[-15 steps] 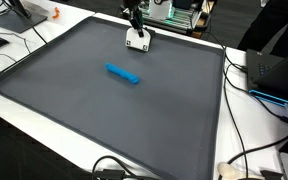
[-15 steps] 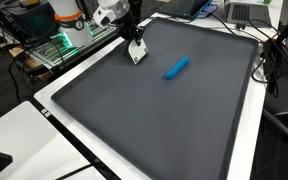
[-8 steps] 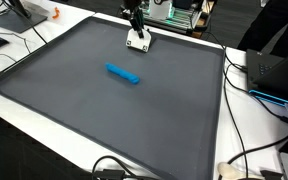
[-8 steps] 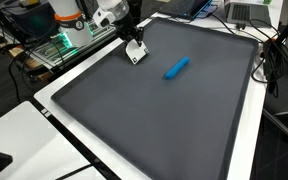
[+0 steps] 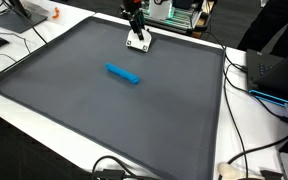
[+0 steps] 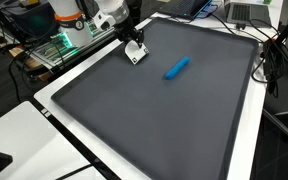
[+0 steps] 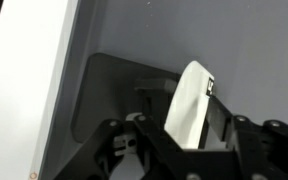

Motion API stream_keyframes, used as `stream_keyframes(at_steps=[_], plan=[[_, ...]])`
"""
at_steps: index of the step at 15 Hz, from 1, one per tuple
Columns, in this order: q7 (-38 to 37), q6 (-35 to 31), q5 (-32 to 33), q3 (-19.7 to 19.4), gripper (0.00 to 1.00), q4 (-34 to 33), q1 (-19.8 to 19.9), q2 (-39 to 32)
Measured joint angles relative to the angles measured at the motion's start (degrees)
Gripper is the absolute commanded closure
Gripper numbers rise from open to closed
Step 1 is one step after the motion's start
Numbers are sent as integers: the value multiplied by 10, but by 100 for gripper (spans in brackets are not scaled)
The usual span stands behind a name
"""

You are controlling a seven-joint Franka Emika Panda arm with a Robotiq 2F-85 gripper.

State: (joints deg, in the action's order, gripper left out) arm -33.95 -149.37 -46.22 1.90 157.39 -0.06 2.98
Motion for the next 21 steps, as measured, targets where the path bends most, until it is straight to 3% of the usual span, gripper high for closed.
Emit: stream_keyframes(at_steps=[1, 2, 4, 5, 17, 21], plan=[[0, 0, 0, 0, 76, 0, 0, -1], [0, 0, 0, 0, 87, 0, 0, -1], [0, -1, 0, 0, 98, -2, -1, -2], [-1, -2, 0, 0, 100, -5, -1, -2], [-9, -16, -2, 0, 98, -2, -5, 36], [-5, -8, 31, 3, 98, 0, -5, 73]])
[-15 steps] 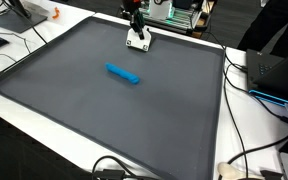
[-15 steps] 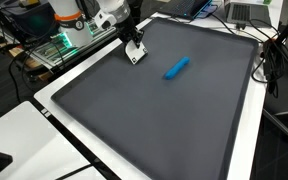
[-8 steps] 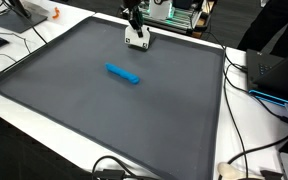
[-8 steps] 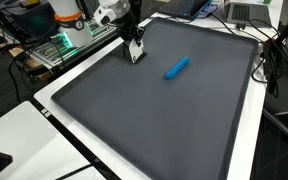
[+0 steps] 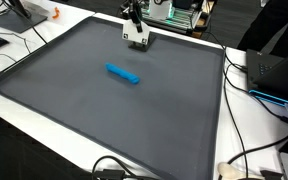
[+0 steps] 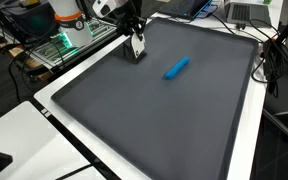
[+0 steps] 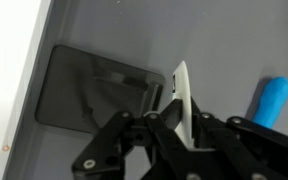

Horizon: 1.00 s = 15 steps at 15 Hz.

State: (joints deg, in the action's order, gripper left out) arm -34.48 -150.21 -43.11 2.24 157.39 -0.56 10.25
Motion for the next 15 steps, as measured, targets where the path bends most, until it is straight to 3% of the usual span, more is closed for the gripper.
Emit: stream_keyframes(at_steps=[4, 8, 15], plan=[[-1, 77, 105, 5, 98, -19, 1, 43], [-1, 196, 209, 16, 98, -89, -1, 54], [54, 335, 304, 47, 98, -279, -22, -37]])
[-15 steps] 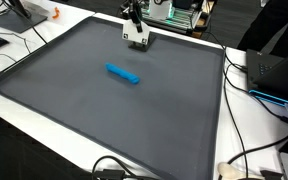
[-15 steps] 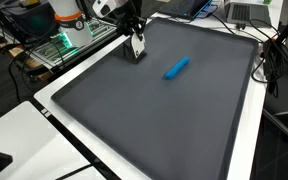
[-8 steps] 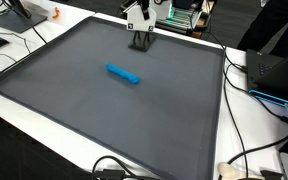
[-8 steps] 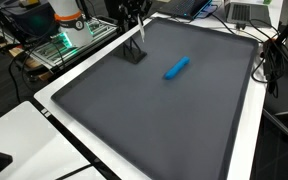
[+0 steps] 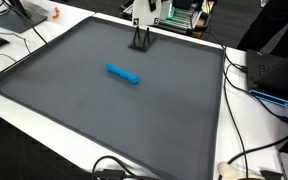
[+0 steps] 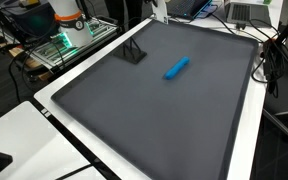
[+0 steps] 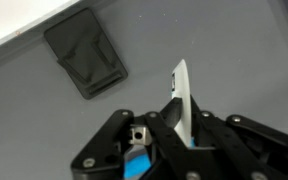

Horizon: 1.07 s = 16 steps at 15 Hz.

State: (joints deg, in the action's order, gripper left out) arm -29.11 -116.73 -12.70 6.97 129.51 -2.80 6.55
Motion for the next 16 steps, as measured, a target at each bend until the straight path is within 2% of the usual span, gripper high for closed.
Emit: stream_keyframes(at_steps=[5, 6, 8, 13, 14, 16], plan=[[81, 54, 54, 5, 98, -121, -20, -107], [101, 68, 65, 5, 91, -142, -23, -126], [133, 92, 86, 4, 91, -176, -25, -155], [146, 104, 92, 4, 91, -198, -25, -172], [146, 104, 92, 4, 98, -199, -25, -172], [147, 104, 92, 4, 98, -199, -25, -172]])
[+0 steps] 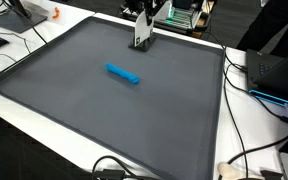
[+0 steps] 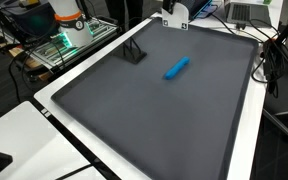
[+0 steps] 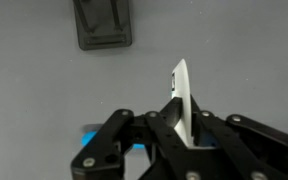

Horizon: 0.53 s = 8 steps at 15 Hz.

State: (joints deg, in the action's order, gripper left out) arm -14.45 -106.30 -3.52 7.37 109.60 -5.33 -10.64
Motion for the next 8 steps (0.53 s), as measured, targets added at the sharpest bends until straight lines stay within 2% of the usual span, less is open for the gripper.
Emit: stream_keyframes(at_steps=[4, 8], plan=[[23, -1, 2, 0, 98, -21, -4, -17], [35, 29, 42, -1, 98, -80, -15, -68]])
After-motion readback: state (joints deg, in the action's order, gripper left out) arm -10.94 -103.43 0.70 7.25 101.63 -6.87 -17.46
